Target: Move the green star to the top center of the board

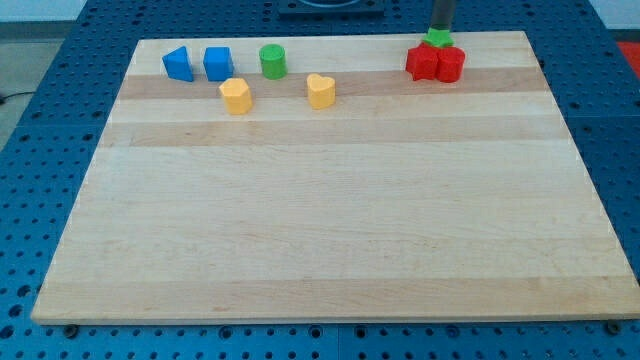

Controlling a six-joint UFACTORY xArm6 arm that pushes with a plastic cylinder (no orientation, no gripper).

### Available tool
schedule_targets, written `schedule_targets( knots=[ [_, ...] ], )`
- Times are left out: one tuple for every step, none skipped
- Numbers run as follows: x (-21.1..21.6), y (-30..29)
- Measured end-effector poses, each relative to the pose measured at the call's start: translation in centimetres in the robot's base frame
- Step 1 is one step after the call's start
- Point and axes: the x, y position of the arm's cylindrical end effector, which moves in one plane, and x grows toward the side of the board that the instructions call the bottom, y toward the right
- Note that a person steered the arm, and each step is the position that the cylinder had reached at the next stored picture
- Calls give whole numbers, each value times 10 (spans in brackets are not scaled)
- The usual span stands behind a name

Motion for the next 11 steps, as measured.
schedule_targets(
  knots=[
    [13,10],
    [35,-10],
    [46,-28],
    [43,10],
    [66,21],
    [75,-19],
    [77,-55],
    [77,-82],
    [77,-95],
    [76,-107],
    [72,-114]
  ],
)
